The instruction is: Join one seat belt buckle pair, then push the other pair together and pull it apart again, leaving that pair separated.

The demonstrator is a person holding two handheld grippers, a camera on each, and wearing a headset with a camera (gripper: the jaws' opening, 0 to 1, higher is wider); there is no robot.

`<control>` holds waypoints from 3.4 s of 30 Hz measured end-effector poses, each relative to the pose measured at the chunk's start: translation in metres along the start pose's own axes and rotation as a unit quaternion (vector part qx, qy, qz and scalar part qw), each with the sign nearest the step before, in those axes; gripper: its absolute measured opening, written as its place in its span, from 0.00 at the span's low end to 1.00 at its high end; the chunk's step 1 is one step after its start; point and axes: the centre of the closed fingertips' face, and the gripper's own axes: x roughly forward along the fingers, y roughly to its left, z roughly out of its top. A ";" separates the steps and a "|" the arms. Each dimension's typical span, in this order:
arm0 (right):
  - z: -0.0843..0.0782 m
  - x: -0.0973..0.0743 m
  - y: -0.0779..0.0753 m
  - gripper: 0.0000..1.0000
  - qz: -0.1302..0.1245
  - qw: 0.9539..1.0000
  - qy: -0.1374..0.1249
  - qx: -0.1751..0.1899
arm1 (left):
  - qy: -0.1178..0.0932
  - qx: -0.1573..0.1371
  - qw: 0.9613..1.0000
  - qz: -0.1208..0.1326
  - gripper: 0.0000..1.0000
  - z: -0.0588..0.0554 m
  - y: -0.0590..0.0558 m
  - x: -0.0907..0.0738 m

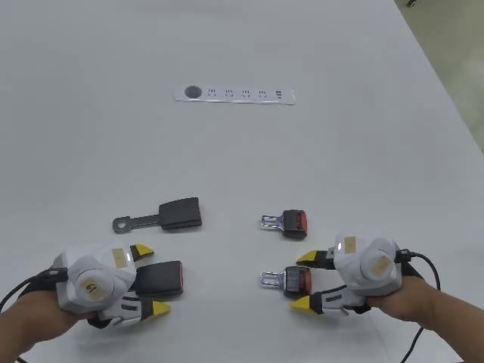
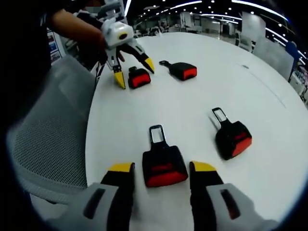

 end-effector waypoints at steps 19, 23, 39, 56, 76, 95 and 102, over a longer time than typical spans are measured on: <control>0.002 0.000 -0.002 0.39 0.003 1.000 -0.004 -0.010 | 0.029 0.066 0.997 -0.032 0.36 -0.002 0.001 0.001; 0.001 0.000 -0.003 0.39 0.005 1.000 -0.006 -0.012 | 0.033 0.074 0.996 -0.043 0.36 -0.001 -0.001 0.001; 0.001 0.000 -0.004 0.38 0.016 1.000 -0.014 -0.021 | 0.060 0.116 0.988 -0.083 0.35 0.002 -0.004 0.001; 0.016 0.011 -0.001 0.38 0.027 0.999 -0.034 -0.023 | 0.063 0.121 0.987 -0.087 0.35 0.001 -0.003 -0.001; 0.052 0.037 0.010 0.37 0.046 0.995 -0.081 -0.029 | 0.065 0.122 0.986 -0.090 0.35 0.000 -0.003 0.000; 0.079 0.063 0.022 0.37 0.054 0.992 -0.107 -0.041 | 0.069 0.125 0.986 -0.091 0.35 -0.001 -0.004 0.000; 0.090 0.071 0.029 0.37 0.062 0.991 -0.113 -0.048 | 0.070 0.129 0.985 -0.093 0.35 -0.001 -0.004 0.000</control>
